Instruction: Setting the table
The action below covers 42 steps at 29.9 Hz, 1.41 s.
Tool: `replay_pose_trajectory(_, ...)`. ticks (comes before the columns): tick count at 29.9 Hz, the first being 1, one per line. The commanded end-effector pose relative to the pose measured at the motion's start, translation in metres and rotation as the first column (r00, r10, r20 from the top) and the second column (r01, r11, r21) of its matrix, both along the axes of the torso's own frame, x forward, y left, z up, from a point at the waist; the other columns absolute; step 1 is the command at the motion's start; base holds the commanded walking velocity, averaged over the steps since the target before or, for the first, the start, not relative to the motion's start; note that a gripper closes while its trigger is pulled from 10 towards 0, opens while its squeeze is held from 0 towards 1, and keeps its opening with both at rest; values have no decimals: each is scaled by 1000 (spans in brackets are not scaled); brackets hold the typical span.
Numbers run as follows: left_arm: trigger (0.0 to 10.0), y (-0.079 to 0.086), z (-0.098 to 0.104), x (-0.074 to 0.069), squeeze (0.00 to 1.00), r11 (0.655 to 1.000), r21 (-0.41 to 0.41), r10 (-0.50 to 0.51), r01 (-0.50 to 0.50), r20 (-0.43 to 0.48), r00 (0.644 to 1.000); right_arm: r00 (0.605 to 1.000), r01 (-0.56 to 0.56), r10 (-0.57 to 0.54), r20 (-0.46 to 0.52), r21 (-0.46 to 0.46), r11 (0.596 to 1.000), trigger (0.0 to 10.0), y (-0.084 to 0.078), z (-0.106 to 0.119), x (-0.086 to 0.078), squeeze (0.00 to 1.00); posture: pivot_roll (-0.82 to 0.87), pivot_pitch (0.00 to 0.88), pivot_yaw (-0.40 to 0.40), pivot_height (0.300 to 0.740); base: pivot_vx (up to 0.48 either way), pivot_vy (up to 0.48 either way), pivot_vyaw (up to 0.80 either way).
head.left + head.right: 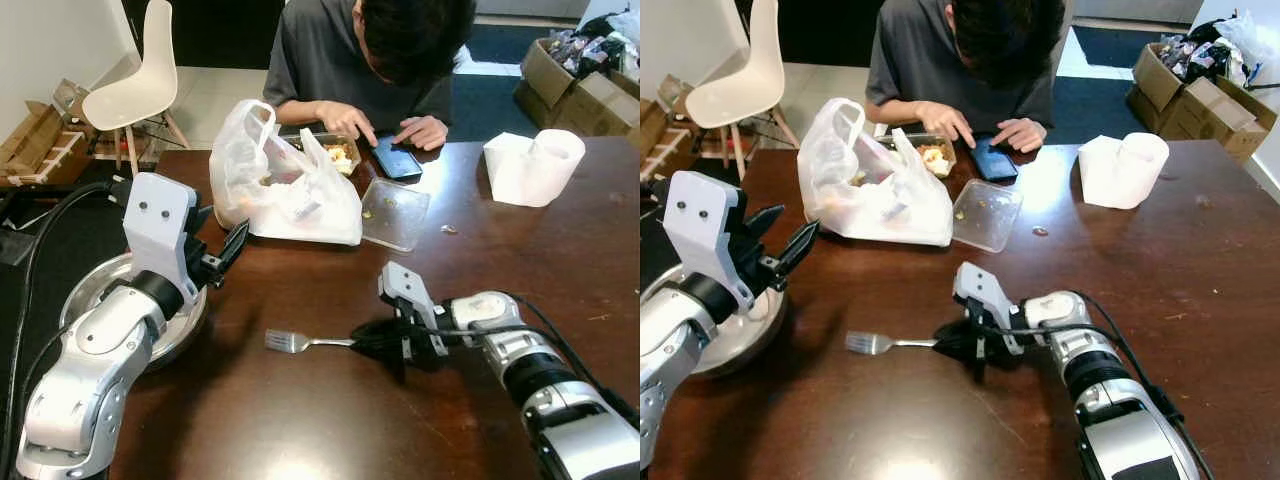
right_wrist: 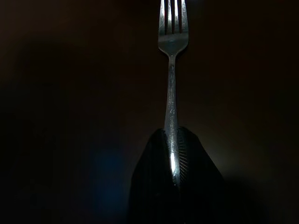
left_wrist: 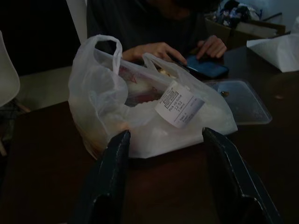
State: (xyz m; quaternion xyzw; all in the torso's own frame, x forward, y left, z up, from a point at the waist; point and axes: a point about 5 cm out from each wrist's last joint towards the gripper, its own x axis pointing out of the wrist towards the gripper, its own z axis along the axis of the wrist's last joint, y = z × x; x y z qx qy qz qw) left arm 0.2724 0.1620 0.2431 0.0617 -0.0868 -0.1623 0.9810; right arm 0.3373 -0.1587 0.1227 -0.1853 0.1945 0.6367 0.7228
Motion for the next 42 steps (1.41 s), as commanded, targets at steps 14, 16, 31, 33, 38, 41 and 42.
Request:
replay_pose_trajectory(14,10000,-2,-4,1,0,1000,-7,-6,6,-14,1000,989,-140,129,-68,-182,973,10000,-10,-33,-30,1000,59,86,103,740,0,0,0)
replay_pose_trajectory(16,10000,-3,-4,1,0,1000,-8,-6,5,-14,1000,988,-151,139,-74,-190,970,10000,-11,-33,-32,1000,57,84,102,740,0,0,0)
replay_pose_trajectory(31,10000,-4,-3,1,0,1000,-11,-7,7,-8,1000,996,-25,33,83,-98,995,10000,14,-24,-14,0,69,73,99,740,0,0,0)
replay_pose_trajectory(33,10000,-2,-3,0,0,1000,-7,-3,3,-8,1000,995,-19,27,93,-87,996,10000,23,-26,-12,0,83,74,99,740,0,0,0)
replay_pose_trajectory(38,10000,5,-4,-8,0,1000,16,10,-10,-21,1000,992,-66,75,99,-93,993,10000,44,-33,-14,0,119,79,97,740,0,0,0)
replay_pose_trajectory(41,10000,9,-5,-12,0,1000,24,20,-19,-30,999,988,-104,114,101,-101,989,10000,52,-34,-15,0,132,83,95,740,0,0,0)
replay_pose_trajectory(42,10000,9,-5,-13,0,999,25,23,-22,-32,999,987,-112,122,102,-104,988,10000,53,-35,-16,0,132,83,95,740,0,0,0)
